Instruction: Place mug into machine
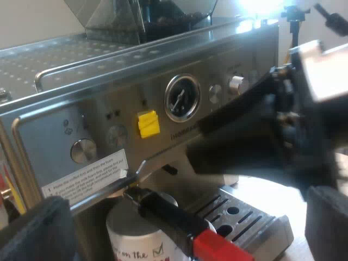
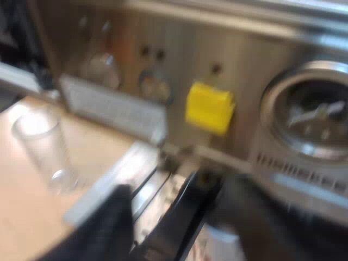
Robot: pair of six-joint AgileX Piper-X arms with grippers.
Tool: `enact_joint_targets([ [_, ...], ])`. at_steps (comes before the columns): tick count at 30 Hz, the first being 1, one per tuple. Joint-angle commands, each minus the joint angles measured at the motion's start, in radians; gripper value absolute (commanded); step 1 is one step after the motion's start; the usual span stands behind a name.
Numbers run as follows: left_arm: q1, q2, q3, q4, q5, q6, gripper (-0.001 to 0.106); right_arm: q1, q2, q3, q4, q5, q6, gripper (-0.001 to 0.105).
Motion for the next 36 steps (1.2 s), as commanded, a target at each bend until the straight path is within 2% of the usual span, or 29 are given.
enact_joint_targets([
  [1, -0.004, 0.037, -0.076, -0.012, -0.026, -0.08, 0.087, 0.025, -0.055, -0.009, 0.063, 0.0, -0.011, 0.091],
  [4, -0.002, 0.112, -0.151, -0.007, -0.036, -0.086, 0.087, 0.026, -0.136, -0.009, 0.182, -0.011, -0.013, 0.094],
  [7, 0.013, 0.194, -0.238, 0.028, -0.078, -0.115, 0.087, -0.007, -0.196, -0.014, 0.264, -0.065, -0.011, 0.094],
  [11, 0.107, 0.328, -0.361, 0.086, -0.084, -0.135, 0.087, -0.114, -0.27, -0.045, 0.434, -0.115, 0.016, 0.094],
  [13, 0.146, 0.361, -0.389, 0.098, -0.084, -0.144, 0.087, -0.172, -0.3, -0.056, 0.497, -0.15, 0.021, 0.094],
  [17, 0.289, 0.424, -0.449, 0.127, -0.023, -0.145, 0.087, -0.246, -0.337, -0.06, 0.539, -0.198, 0.03, 0.094],
  [19, 0.312, 0.43, -0.454, 0.131, 0.001, -0.145, 0.087, -0.291, -0.358, -0.06, 0.561, -0.233, 0.036, 0.094],
  [20, 0.377, 0.439, -0.459, 0.138, 0.034, -0.148, 0.087, -0.341, -0.376, -0.06, 0.588, -0.267, 0.038, 0.094],
  [21, 0.433, 0.438, -0.459, 0.15, 0.034, -0.163, 0.087, -0.589, -0.452, -0.06, 0.671, -0.398, 0.06, 0.094],
  [24, 0.484, 0.438, -0.459, 0.179, 0.034, -0.163, 0.087, -0.748, -0.486, -0.06, 0.715, -0.504, 0.057, 0.094],
  [28, 0.501, 0.438, -0.459, 0.217, 0.034, -0.163, 0.087, -0.976, -0.519, -0.06, 0.768, -0.62, 0.039, 0.094],
  [33, 0.501, 0.426, -0.459, 0.281, 0.028, -0.163, 0.087, -1.256, -0.563, -0.06, 0.835, -0.775, -0.053, 0.094],
  [36, 0.501, 0.389, -0.459, 0.3, 0.02, -0.16, 0.087, -1.299, -0.61, -0.057, 0.836, -0.756, -0.078, 0.094],
])
